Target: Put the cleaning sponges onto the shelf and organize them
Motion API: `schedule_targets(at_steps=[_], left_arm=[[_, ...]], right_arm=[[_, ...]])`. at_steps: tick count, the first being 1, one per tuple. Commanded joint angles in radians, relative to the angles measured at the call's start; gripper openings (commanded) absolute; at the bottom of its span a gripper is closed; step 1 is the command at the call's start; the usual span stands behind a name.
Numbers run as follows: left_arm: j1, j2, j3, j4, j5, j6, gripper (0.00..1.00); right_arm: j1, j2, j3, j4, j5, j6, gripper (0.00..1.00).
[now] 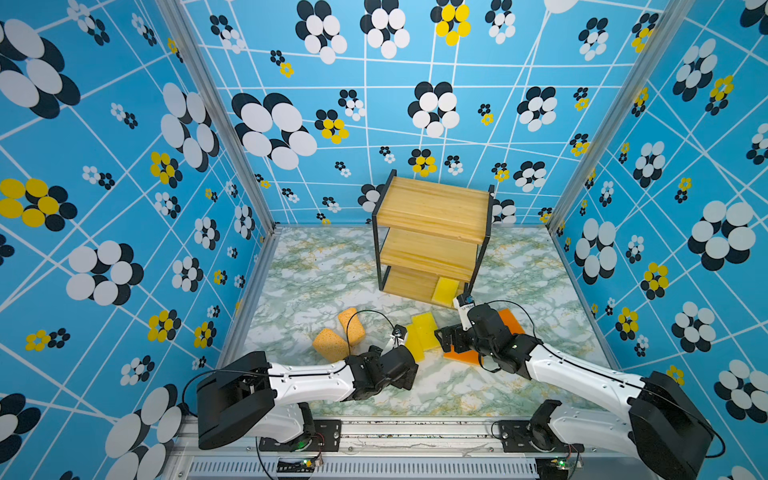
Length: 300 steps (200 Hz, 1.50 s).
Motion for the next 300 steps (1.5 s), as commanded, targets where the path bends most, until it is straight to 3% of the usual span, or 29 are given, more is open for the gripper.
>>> schedule_targets(at_steps=[1, 22, 76, 155, 224, 264, 300], left_arm=[[0.005, -0.008, 0.01, -0.025, -0.089, -0.046, 0.99], [0.013, -0.045, -0.008, -0.054, -0.13, -0.074, 0.99], [0.069, -0.171, -0.111, -0.023, -0.102, -0.092, 0.99], [0.075, -0.323, -0.184, -0.079, -0.128, -0.093, 0.99], [0.062, -0.443, -0.235, -0.172, -0.149, -0.155, 0.99], [0.054, -0.531, -0.269, -0.177, -0.162, -0.149, 0.99], [0.052, -0.415, -0.213, -0.1, -0.124, -0.073, 0.99]], right_arm=[[0.071, 0.036, 0.055, -0.064, 0.167, -0.044, 0.99], [0.139, 0.074, 0.076, -0.084, 0.261, -0.04, 0.99], [0.299, 0.261, 0.215, -0.189, 0.506, -0.008, 0.99], [0.368, 0.473, 0.388, -0.318, 0.608, 0.029, 0.99], [0.4, 0.599, 0.514, -0.33, 0.541, 0.008, 0.99], [0.393, 0.523, 0.45, -0.215, 0.469, -0.015, 0.99], [0.356, 0.382, 0.341, -0.12, 0.405, -0.011, 0.99]])
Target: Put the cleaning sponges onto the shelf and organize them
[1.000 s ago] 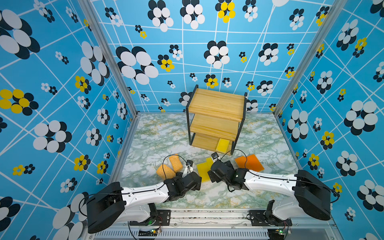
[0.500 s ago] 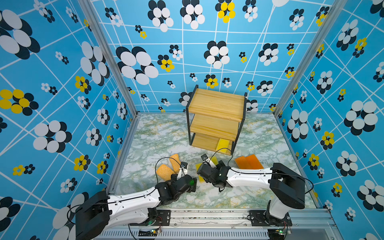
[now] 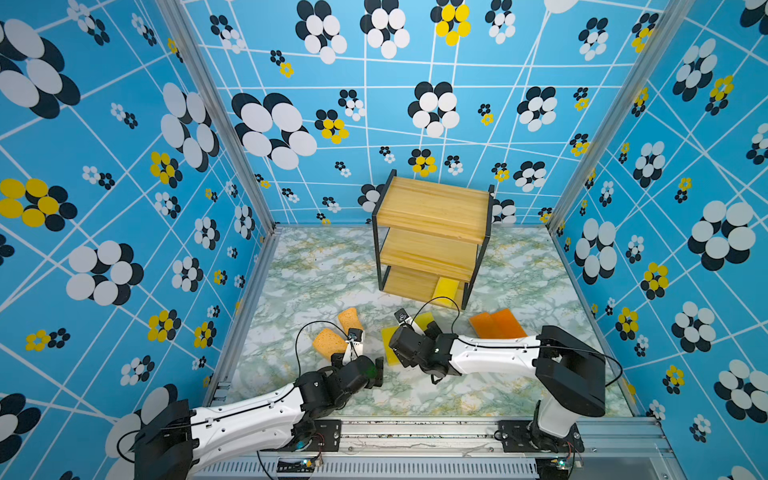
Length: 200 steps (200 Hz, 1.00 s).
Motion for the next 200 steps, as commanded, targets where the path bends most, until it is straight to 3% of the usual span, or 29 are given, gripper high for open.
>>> schedule_targets(at_steps=[1, 45, 77, 115, 156, 200], left_arm=[[-0.007, 0.084, 0.045, 0.043, 0.013, 0.059, 0.99], [-0.01, 0.303, 0.161, 0.126, 0.061, 0.065, 0.99], [-0.04, 0.3, 0.192, 0.092, 0.028, -0.001, 0.99], [-0.043, 0.393, 0.284, 0.057, 0.057, 0.013, 0.99], [-0.045, 0.551, 0.459, -0.092, 0.041, -0.013, 0.99], [-0.044, 0.565, 0.487, -0.142, 0.037, -0.047, 0.99]], right_arm=[[-0.03, -0.109, -0.066, 0.086, -0.068, -0.002, 0.99], [-0.104, -0.291, -0.17, 0.106, -0.084, -0.005, 0.99], [-0.159, -0.383, -0.24, 0.115, -0.111, 0.009, 0.99], [-0.2, -0.435, -0.293, 0.147, -0.132, 0.032, 0.99], [-0.207, -0.466, -0.311, 0.134, -0.107, 0.044, 0.99], [-0.251, -0.516, -0.335, 0.126, -0.111, 0.037, 0.99]])
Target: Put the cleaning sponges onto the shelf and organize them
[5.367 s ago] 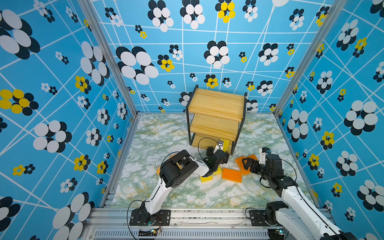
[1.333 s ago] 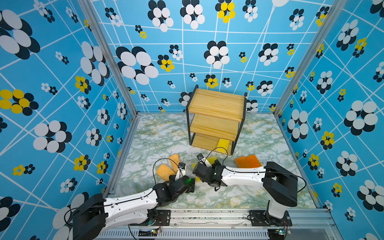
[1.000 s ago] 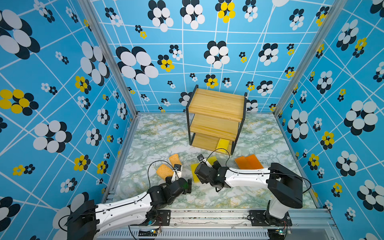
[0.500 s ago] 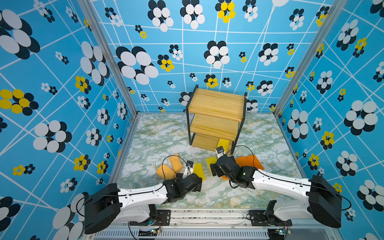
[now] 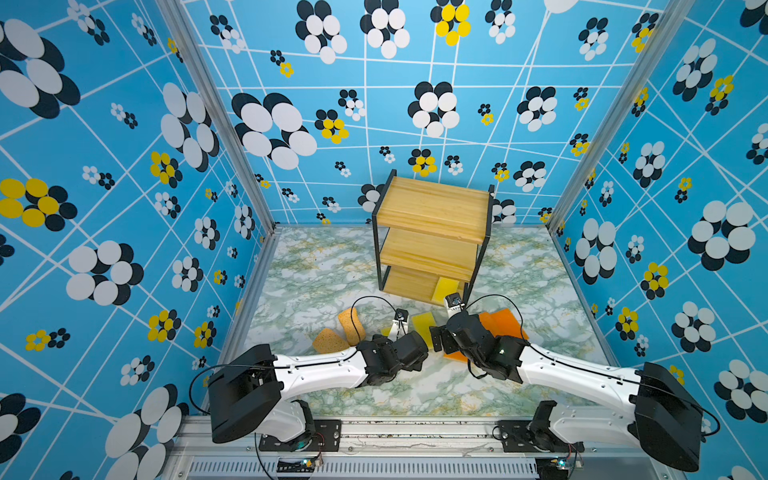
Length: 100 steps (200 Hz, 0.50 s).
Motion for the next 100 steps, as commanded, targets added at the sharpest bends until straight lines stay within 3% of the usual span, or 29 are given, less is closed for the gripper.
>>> schedule_targets(at_steps=[1, 36, 61, 80, 100], left_arm=[[-0.005, -0.002, 0.022, -0.096, -0.017, -0.045, 0.99], [0.002, -0.001, 0.051, -0.125, -0.021, -0.064, 0.99], [0.007, 0.041, 0.142, -0.179, -0.026, -0.07, 0.99], [-0.003, 0.087, 0.221, -0.258, -0.044, -0.15, 0.99], [-0.054, 0.126, 0.232, -0.279, -0.092, -0.246, 0.99]], right_arm=[[-0.04, -0.034, -0.018, -0.005, 0.0, 0.004, 0.99], [-0.159, -0.079, -0.008, -0.016, -0.104, -0.059, 0.99], [-0.178, -0.102, 0.022, -0.078, -0.092, -0.056, 0.99], [-0.179, -0.099, 0.08, -0.202, -0.105, -0.02, 0.99], [-0.179, -0.149, 0.053, -0.221, -0.1, -0.017, 0.99]])
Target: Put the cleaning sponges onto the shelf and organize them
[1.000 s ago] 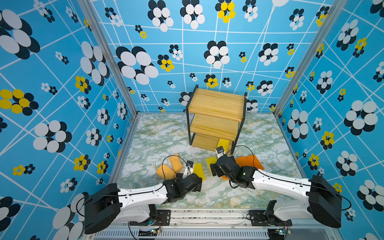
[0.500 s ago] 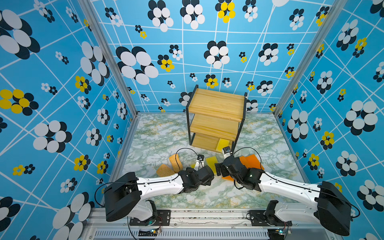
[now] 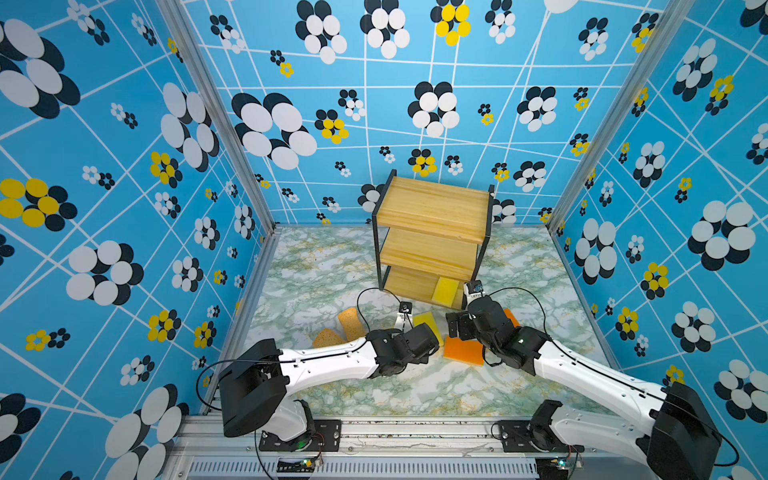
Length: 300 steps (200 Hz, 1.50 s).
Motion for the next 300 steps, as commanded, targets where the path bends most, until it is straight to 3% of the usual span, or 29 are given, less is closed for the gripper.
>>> schedule_targets(at_steps=[1, 32, 68, 113, 138, 210, 300], left_arm=[[-0.051, 0.047, 0.024, -0.096, -0.071, -0.136, 0.99], [-0.143, 0.115, -0.016, -0.107, -0.122, -0.271, 0.99], [-0.155, 0.139, 0.059, -0.263, -0.168, -0.282, 0.99], [-0.147, 0.063, -0.118, -0.042, -0.147, -0.354, 0.99], [-0.141, 0.064, -0.151, -0.061, -0.168, -0.427, 0.99], [-0.147, 0.168, -0.063, -0.046, -0.148, -0.324, 0.99], [-0.113, 0.225, -0.068, -0.026, -0.104, -0.352, 0.99]], right_arm=[[-0.002, -0.06, 0.003, -0.096, -0.01, 0.015, 0.99], [-0.005, -0.212, -0.17, 0.019, -0.008, 0.058, 0.99], [-0.005, -0.24, -0.232, 0.048, -0.025, 0.13, 0.99], [-0.005, -0.229, -0.19, 0.015, -0.017, 0.166, 0.99], [-0.007, -0.223, -0.184, 0.003, -0.022, 0.161, 0.99], [-0.008, -0.273, -0.231, 0.003, -0.003, 0.195, 0.99], [-0.01, -0.224, -0.215, 0.014, -0.015, 0.174, 0.99]])
